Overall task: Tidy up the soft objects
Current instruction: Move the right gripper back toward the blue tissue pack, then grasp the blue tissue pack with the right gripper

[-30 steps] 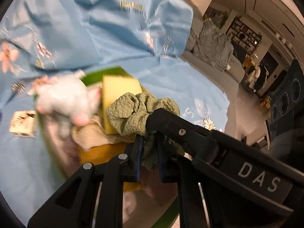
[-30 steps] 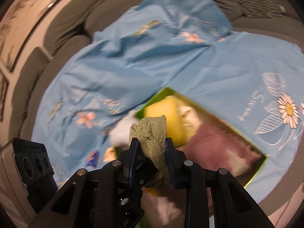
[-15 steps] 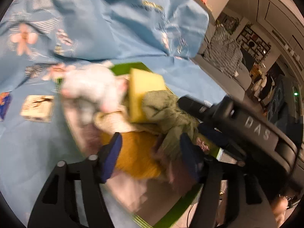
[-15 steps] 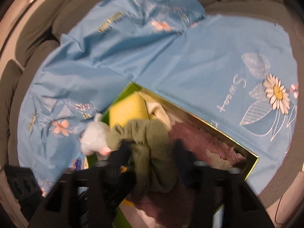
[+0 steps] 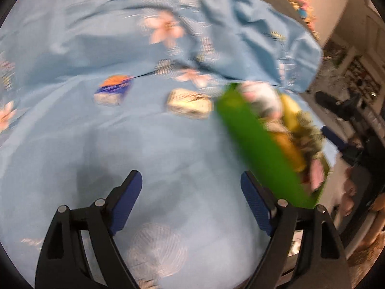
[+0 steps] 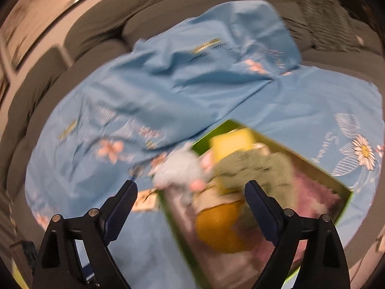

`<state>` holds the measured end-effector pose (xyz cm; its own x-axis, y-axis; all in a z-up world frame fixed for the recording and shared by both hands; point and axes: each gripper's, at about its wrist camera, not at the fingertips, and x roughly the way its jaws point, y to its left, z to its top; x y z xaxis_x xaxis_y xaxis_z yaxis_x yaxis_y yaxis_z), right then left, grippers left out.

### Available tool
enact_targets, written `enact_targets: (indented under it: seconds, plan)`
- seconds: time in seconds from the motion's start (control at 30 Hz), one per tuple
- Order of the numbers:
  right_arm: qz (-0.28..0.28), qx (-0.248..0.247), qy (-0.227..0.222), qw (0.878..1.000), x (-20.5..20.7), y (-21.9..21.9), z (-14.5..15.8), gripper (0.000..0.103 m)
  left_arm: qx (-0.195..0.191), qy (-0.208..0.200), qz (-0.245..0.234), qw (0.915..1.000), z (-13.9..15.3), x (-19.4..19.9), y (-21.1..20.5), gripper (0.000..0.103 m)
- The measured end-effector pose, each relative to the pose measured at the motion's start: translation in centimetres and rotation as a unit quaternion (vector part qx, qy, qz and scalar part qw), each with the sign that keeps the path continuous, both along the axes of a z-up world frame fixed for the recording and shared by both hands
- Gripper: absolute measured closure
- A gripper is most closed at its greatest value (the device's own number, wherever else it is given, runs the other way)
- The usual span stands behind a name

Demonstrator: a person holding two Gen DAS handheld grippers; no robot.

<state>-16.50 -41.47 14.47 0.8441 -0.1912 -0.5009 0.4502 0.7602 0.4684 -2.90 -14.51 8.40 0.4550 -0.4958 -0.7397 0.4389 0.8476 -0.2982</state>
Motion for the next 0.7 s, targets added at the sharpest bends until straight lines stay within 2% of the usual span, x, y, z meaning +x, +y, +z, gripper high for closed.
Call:
enact_targets:
  seconds: [0.13, 0.33, 0.47, 0.53, 0.7]
  plan:
    - [0.046, -0.022, 0.02, 0.998, 2.1, 3.9, -0.3, 0.011, 0.011, 0.003, 0.053, 0.9986, -1.2, 0.3, 4.5, 0.02]
    - [0.11, -0.051, 0.043, 0.992, 4.8, 9.9, -1.1, 0.006, -0.008, -0.007, 0.107, 0.9942, -1.5, 1.2, 9.3, 0.02]
    - [0.148, -0.022, 0.079, 0.986, 7.4, 13.0, -3.4, 0.006, -0.008, 0.008, 0.149, 0.9888, -1.9, 2.5, 11.9, 0.02]
    - [0.168, -0.008, 0.113, 0.979, 9.2, 14.2, -4.7, 0.006, -0.007, 0.023, 0.159, 0.987, -2.2, 3.2, 12.5, 0.02]
    - [0.19, 0.005, 0.15, 0.97, 12.7, 16.5, -6.1, 0.006, -0.021, 0.053, 0.177, 0.9825, -2.4, 4.2, 14.2, 0.02]
